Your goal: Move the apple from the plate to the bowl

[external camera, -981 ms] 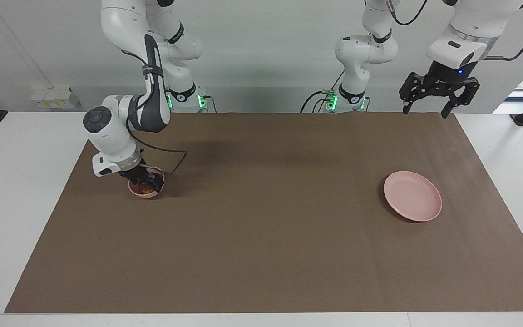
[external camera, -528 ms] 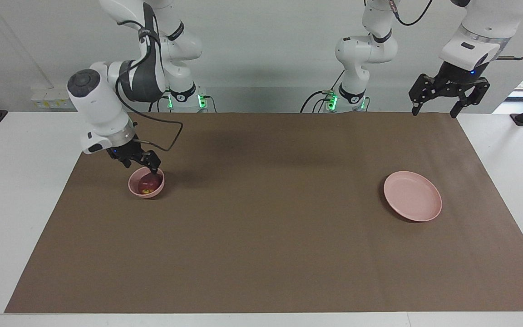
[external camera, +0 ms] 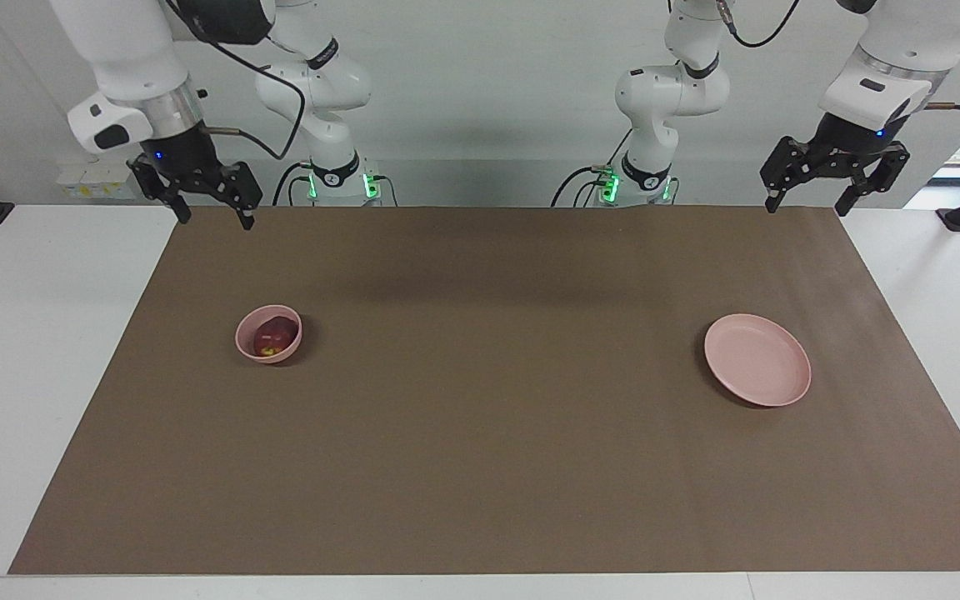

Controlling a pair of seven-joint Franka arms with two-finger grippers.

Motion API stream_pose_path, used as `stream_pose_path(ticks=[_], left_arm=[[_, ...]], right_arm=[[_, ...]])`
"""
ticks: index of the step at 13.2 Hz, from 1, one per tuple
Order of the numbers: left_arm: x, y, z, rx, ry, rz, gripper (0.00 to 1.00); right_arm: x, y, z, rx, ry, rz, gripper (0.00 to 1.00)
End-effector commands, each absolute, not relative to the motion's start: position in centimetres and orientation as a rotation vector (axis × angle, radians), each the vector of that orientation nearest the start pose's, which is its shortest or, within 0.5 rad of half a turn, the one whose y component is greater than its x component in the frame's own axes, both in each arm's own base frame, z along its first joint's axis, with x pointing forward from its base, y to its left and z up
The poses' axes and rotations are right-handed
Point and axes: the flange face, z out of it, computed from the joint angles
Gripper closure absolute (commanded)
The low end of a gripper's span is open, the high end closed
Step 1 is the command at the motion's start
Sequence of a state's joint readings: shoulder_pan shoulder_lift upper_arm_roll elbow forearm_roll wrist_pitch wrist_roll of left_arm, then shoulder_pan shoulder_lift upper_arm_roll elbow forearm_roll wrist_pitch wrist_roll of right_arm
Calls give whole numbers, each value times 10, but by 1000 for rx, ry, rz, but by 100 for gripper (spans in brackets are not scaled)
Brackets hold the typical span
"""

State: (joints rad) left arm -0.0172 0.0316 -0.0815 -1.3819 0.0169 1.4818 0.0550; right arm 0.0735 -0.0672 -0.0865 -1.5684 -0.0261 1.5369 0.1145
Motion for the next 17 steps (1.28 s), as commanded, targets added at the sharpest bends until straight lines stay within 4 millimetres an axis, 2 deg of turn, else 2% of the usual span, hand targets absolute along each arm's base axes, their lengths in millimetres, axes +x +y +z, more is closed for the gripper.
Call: stream_pose_path(ticks=[1,3,6,11,17], left_arm=[[548,-49,688,-3104,222,-94,0],[548,-49,688,-3104,222,-94,0],[548,-49,687,-3104,222,-92,0],[548,-49,687,-3104,222,-92,0],[548,-49,687,-3104,222,-92,0]], right_arm=[[516,-23,672,-3150,194,-31,0],[513,-31,667,-3145,217,-14,0],[512,-19,669,-3145,181,-14,0],[509,-22,668,-3144,191,20,0],[513,-26,667,-3136,211,-20,0]])
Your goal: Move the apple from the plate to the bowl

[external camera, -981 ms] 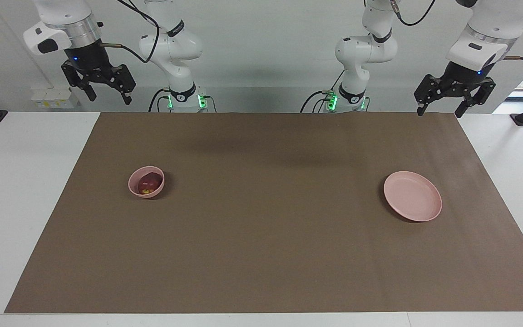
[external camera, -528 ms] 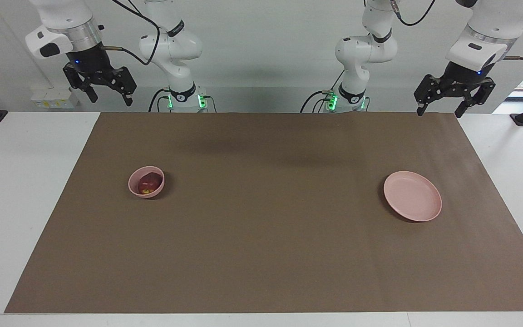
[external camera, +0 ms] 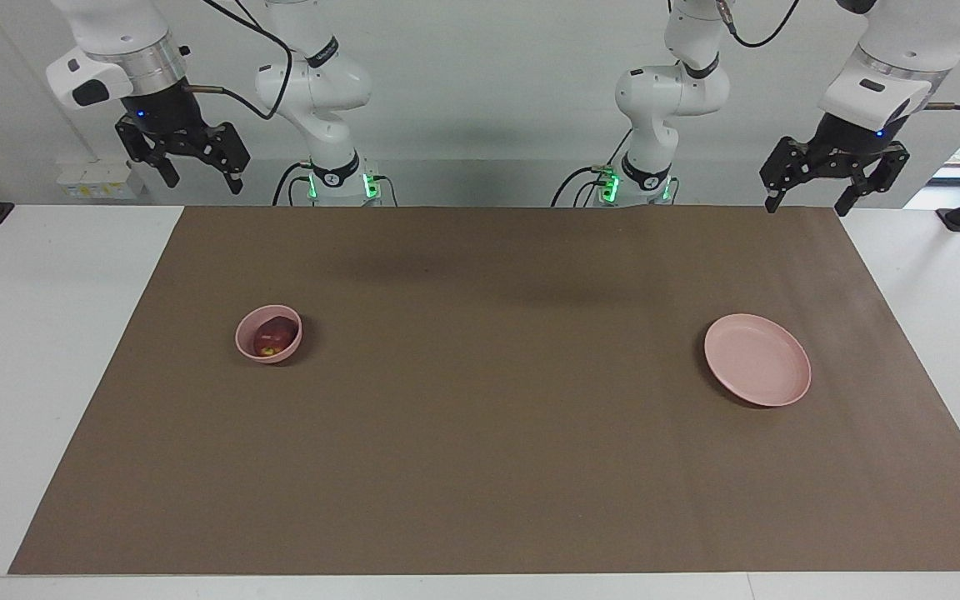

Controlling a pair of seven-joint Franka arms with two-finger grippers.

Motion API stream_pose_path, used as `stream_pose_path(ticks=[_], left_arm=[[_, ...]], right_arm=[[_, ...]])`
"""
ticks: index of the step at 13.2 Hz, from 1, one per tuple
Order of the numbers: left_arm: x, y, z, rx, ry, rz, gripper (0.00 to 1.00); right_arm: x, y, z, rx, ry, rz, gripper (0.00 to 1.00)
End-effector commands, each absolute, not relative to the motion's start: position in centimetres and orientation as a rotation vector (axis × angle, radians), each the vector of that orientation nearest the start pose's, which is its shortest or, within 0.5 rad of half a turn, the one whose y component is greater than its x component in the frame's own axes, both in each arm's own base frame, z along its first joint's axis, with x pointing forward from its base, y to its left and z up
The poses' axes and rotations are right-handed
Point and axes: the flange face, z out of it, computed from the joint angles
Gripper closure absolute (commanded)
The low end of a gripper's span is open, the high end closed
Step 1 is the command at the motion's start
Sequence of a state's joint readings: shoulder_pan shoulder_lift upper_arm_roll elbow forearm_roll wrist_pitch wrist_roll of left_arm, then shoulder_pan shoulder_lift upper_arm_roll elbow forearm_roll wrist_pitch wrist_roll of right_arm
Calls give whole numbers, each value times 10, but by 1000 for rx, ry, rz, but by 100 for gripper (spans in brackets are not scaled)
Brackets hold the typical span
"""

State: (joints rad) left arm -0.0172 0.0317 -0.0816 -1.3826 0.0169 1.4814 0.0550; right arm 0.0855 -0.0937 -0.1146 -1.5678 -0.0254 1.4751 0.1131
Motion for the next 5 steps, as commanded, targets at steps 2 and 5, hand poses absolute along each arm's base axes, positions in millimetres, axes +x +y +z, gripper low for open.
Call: stream_pose_path(ticks=[2,5], left_arm=[[548,-48,687,-3102,222,-92,0],[548,-49,687,-3104,222,-92,0]], right_arm=[[513,-24,667,-3134,203,-20,0],[506,-29,665,-3131,214,-8,0]])
